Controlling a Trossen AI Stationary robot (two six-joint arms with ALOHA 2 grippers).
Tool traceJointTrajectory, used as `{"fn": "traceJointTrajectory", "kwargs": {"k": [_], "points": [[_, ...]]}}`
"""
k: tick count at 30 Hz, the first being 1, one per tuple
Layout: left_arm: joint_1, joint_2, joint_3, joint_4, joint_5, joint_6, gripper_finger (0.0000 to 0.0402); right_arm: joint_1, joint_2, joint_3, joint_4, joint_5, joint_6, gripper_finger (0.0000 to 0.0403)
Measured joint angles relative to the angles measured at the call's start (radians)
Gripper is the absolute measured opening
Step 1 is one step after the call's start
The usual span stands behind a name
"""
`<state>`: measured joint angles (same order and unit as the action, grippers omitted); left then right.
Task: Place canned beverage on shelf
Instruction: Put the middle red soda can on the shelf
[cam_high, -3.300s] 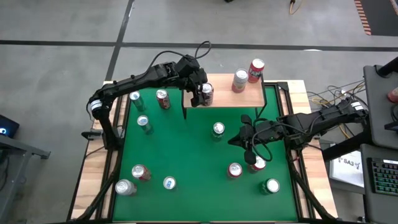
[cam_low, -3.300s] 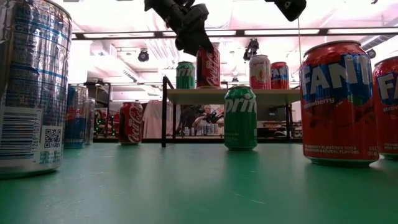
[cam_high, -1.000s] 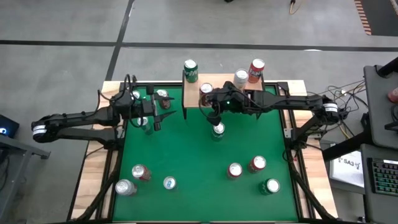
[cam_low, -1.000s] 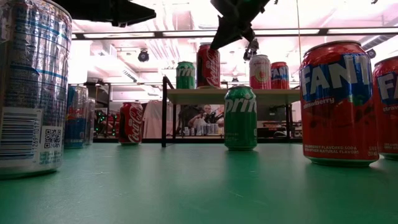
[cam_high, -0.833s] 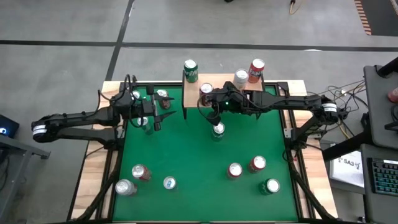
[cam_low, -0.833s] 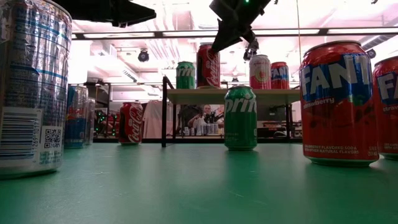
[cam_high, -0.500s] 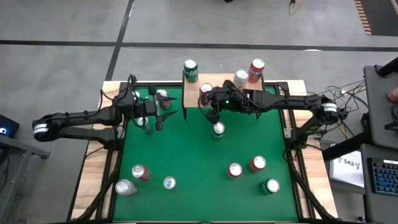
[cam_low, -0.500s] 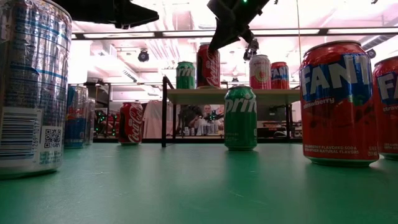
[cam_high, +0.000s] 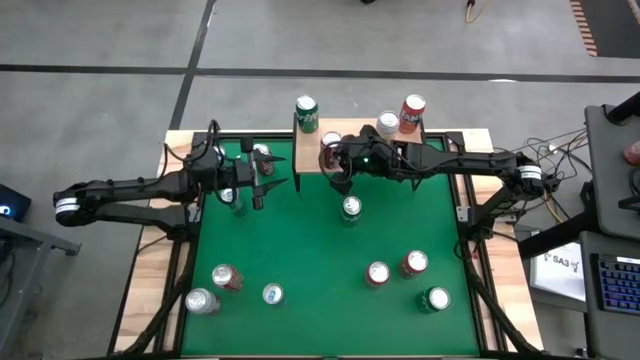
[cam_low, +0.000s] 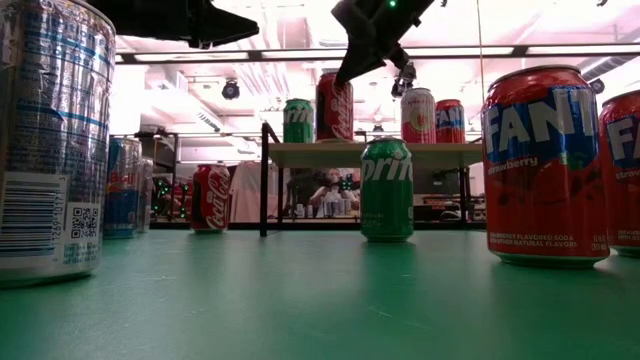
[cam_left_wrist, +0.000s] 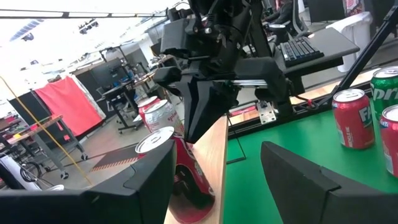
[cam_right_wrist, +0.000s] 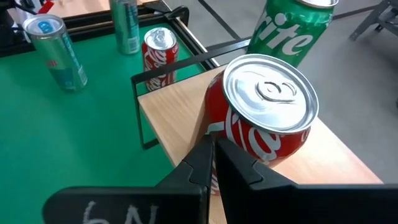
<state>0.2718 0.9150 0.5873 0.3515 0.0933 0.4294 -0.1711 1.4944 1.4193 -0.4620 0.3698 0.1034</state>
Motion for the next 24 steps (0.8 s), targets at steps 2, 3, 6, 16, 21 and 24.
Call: {"fn": "traceJointTrajectory", "kwargs": {"k": [2,3,6,16,21,24], "points": [[0.0,0.0,0.0,0.0,0.0,0.0,0.0218,0.0,0.0,0.0,0.008,0.001,-0.001,0.0011],[0.0,0.0,0.0,0.0,0.0,0.0,0.0218,0.0,0.0,0.0,0.011,0.001,-0.001,0.0011],[0.0,0.0,0.0,0.0,0.0,0.0,0.0218,0.0,0.0,0.0,0.012,0.0,-0.001,0.0011],[0.0,0.0,0.0,0.0,0.0,0.0,0.0219,-0.008,0.0,0.0,0.042,0.0,-0.011,0.0011],[0.0,0.0,0.0,0.003,0.0,0.0,0.0219,-0.02,0.033,-0.002,0.09,-0.001,-0.038,0.0011],[0.0,0.0,0.0,0.004,0.0,0.0,0.0219,-0.024,0.057,-0.002,0.107,-0.002,-0.049,0.0011]]}}
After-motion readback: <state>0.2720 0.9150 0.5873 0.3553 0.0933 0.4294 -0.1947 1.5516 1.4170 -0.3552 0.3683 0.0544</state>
